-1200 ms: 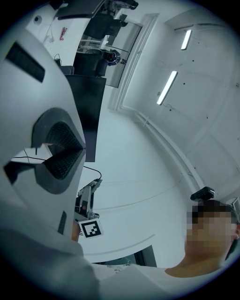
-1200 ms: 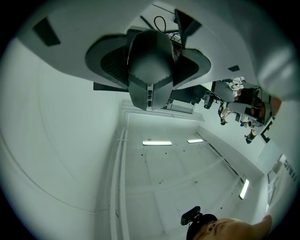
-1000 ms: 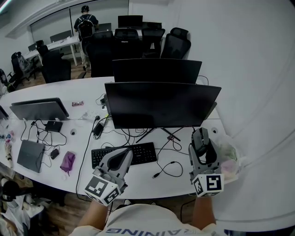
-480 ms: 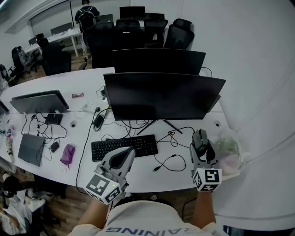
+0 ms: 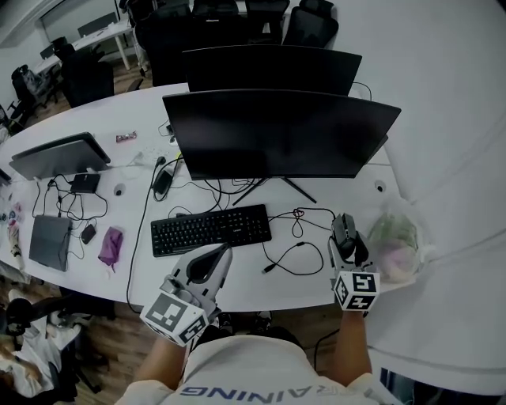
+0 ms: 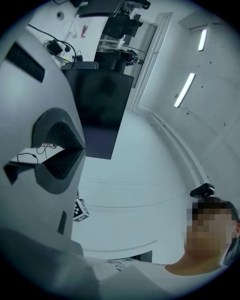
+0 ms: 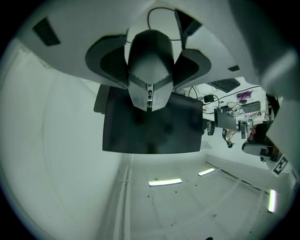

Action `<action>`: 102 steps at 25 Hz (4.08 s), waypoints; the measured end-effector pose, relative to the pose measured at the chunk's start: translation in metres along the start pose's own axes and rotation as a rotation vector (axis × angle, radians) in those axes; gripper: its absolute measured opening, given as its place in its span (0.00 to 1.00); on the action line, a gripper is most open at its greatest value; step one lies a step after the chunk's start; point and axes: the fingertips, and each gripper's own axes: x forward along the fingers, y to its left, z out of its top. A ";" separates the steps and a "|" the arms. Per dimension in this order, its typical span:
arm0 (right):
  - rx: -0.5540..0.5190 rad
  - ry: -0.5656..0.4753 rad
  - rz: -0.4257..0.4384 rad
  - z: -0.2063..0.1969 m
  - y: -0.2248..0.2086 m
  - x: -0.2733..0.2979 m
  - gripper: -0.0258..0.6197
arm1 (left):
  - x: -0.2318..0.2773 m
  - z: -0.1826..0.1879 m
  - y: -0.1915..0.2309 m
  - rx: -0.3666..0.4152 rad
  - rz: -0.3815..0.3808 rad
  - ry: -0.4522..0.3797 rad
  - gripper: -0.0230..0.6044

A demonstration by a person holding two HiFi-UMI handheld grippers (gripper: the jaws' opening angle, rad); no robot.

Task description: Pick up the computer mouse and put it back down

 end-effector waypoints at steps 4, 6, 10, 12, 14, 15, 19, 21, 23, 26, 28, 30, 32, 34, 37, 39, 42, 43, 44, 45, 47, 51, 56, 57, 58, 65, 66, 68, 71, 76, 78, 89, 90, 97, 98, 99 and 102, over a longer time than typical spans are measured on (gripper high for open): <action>0.054 0.081 0.006 -0.038 -0.011 0.012 0.50 | 0.011 -0.014 0.002 -0.019 0.001 0.032 0.04; 0.068 0.115 0.012 -0.055 -0.011 0.019 0.50 | 0.016 -0.019 0.004 -0.026 0.002 0.047 0.04; 0.070 0.179 0.015 -0.086 -0.014 0.033 0.50 | 0.025 -0.034 0.006 -0.040 0.000 0.088 0.04; 0.058 0.213 0.013 -0.101 -0.018 0.040 0.50 | 0.030 -0.042 0.007 -0.052 0.002 0.108 0.04; 0.043 0.244 0.014 -0.114 -0.023 0.047 0.50 | 0.035 -0.049 0.008 -0.061 0.002 0.125 0.04; 0.035 0.260 0.014 -0.122 -0.025 0.051 0.50 | 0.038 -0.052 0.007 -0.063 0.000 0.133 0.04; 0.017 0.330 0.014 -0.152 -0.036 0.062 0.50 | 0.049 -0.062 0.005 -0.073 -0.004 0.157 0.04; 0.016 0.368 0.018 -0.169 -0.040 0.066 0.50 | 0.053 -0.066 0.005 -0.073 0.001 0.163 0.04; 0.014 0.402 0.025 -0.185 -0.042 0.070 0.50 | 0.056 -0.068 0.006 -0.073 0.007 0.170 0.04; 0.005 0.438 0.034 -0.202 -0.042 0.072 0.50 | 0.059 -0.072 0.005 -0.075 0.014 0.186 0.04; 0.004 0.460 0.036 -0.212 -0.043 0.071 0.50 | 0.059 -0.076 0.003 -0.080 0.016 0.196 0.04; 0.002 0.482 0.037 -0.221 -0.044 0.071 0.50 | 0.059 -0.079 0.000 -0.085 0.015 0.204 0.04; 0.005 0.498 0.040 -0.229 -0.046 0.072 0.50 | 0.058 -0.082 -0.004 -0.088 0.012 0.210 0.04; 0.010 0.509 0.044 -0.236 -0.046 0.073 0.50 | 0.056 -0.084 -0.007 -0.089 0.011 0.216 0.04; 0.013 0.525 0.052 -0.243 -0.044 0.072 0.50 | 0.053 -0.087 -0.010 -0.090 0.012 0.220 0.04; 0.011 0.533 0.057 -0.247 -0.042 0.072 0.50 | 0.051 -0.087 -0.012 -0.090 0.013 0.220 0.04; 0.021 0.541 0.062 -0.251 -0.040 0.069 0.50 | 0.048 -0.087 -0.015 -0.087 0.014 0.217 0.04; 0.023 0.544 0.067 -0.252 -0.039 0.069 0.50 | 0.046 -0.087 -0.015 -0.086 0.014 0.215 0.04; 0.018 0.545 0.069 -0.252 -0.038 0.069 0.50 | 0.045 -0.086 -0.016 -0.083 0.013 0.213 0.04; 0.009 0.543 0.067 -0.251 -0.038 0.070 0.50 | 0.044 -0.085 -0.016 -0.080 0.011 0.211 0.04; -0.010 0.517 0.051 -0.243 -0.039 0.068 0.50 | 0.041 -0.082 -0.018 -0.075 0.005 0.206 0.04; -0.002 0.429 0.042 -0.208 -0.036 0.058 0.50 | 0.036 -0.073 -0.023 -0.067 -0.010 0.190 0.04; 0.027 0.259 0.027 -0.141 -0.031 0.037 0.50 | 0.036 -0.053 -0.027 -0.023 -0.044 0.153 0.04; 0.030 0.225 0.022 -0.127 -0.030 0.031 0.49 | 0.035 -0.049 -0.027 -0.014 -0.047 0.144 0.04; 0.033 0.194 0.015 -0.114 -0.029 0.025 0.48 | 0.034 -0.044 -0.025 -0.006 -0.050 0.133 0.04; 0.044 0.012 -0.021 -0.038 -0.015 -0.010 0.34 | 0.029 -0.017 -0.016 0.024 -0.068 0.059 0.04; 0.046 -0.009 -0.025 -0.029 -0.013 -0.014 0.33 | 0.028 -0.013 -0.015 0.025 -0.072 0.049 0.04; 0.050 -0.051 -0.032 -0.011 -0.009 -0.024 0.31 | 0.026 -0.006 -0.014 0.030 -0.081 0.030 0.04; 0.057 -0.127 -0.046 0.017 -0.004 -0.039 0.26 | 0.025 0.003 -0.014 0.037 -0.096 0.004 0.04; 0.118 -0.282 -0.078 0.064 0.000 -0.070 0.15 | 0.022 0.015 -0.016 0.042 -0.122 -0.037 0.04; 0.143 -0.336 -0.085 0.081 0.001 -0.084 0.12 | 0.020 0.023 -0.019 0.041 -0.135 -0.065 0.04; 0.045 -0.471 -0.030 0.144 0.034 -0.127 0.07 | 0.012 0.048 -0.026 0.063 -0.181 -0.137 0.04; 0.028 -0.501 -0.041 0.149 0.035 -0.132 0.07 | 0.011 0.049 -0.026 0.063 -0.181 -0.139 0.04; 0.000 -0.515 -0.052 0.154 0.036 -0.138 0.07 | 0.010 0.049 -0.026 0.059 -0.185 -0.144 0.04; 0.000 -0.510 -0.052 0.153 0.036 -0.138 0.07 | 0.010 0.049 -0.027 0.059 -0.186 -0.145 0.04; -0.001 -0.504 -0.051 0.153 0.036 -0.137 0.07 | 0.010 0.049 -0.027 0.059 -0.187 -0.145 0.04; 0.001 -0.487 -0.046 0.150 0.036 -0.135 0.07 | 0.011 0.049 -0.028 0.058 -0.188 -0.145 0.04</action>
